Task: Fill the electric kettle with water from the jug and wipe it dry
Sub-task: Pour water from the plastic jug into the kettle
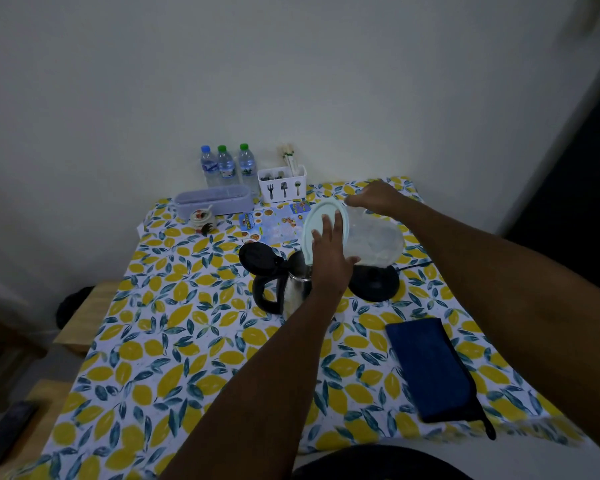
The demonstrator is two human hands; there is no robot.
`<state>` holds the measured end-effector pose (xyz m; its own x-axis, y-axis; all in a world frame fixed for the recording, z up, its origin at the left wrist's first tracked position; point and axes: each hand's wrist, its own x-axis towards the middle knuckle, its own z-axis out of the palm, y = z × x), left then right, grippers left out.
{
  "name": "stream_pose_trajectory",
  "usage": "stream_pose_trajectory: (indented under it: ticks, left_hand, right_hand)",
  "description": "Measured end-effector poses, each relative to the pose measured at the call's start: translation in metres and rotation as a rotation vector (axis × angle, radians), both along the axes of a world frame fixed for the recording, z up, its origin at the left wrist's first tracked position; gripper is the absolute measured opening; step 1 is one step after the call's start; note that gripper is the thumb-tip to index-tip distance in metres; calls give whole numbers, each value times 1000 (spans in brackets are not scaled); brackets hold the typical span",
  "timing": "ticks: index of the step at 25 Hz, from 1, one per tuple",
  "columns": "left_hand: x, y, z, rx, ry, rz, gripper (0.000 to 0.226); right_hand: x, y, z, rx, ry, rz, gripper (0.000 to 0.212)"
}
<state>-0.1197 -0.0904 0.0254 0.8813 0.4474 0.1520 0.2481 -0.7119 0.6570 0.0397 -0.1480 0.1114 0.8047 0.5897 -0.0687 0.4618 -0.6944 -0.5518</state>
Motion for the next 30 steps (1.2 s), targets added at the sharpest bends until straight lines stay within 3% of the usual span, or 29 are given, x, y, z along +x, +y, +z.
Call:
stream_pose_trajectory:
  ticks: [5,10,20,30]
  left_hand:
    - [4,1,-6,42,2,-3,105]
    - [12,-4,-14,178,-2,-53,104]
    - [68,-56,-36,453,229,-324,101]
    - [152,-138,-50,583,318,-499,89]
  right_hand:
    - [5,-3,-8,10,20,8,52]
    - [15,-25,-28,170,132,-48,49]
    - [46,-113,-113,493,467,-507,28]
    - [108,-214,-162,648,521,-686,42]
